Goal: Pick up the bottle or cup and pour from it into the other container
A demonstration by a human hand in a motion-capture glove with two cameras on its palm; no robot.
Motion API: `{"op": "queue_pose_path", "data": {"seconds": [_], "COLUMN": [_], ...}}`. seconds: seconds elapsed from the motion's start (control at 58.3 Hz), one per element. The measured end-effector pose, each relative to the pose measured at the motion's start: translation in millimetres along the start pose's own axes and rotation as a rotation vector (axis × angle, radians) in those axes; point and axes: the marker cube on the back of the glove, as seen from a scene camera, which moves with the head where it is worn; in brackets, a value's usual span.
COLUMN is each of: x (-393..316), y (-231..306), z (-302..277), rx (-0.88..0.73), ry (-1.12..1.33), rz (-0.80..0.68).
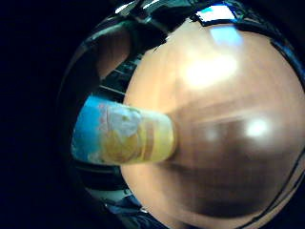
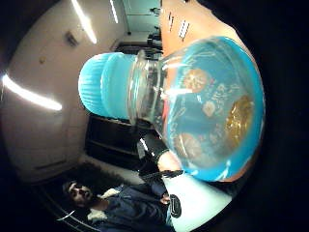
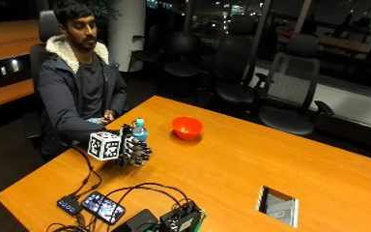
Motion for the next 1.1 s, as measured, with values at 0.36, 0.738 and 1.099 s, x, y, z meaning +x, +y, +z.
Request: {"op": "queue_pose_path", "data": {"seconds": [0.36,0.738,1.099], "x": [4,-50,-188], "y": [-8,-10,10], "z": [20,17,67], "rx": [-0.021,-0.006,0.001], "ry": [-0.17,-0.199,0.346], "rz": [-0.024,-0.116,-0.293]}}
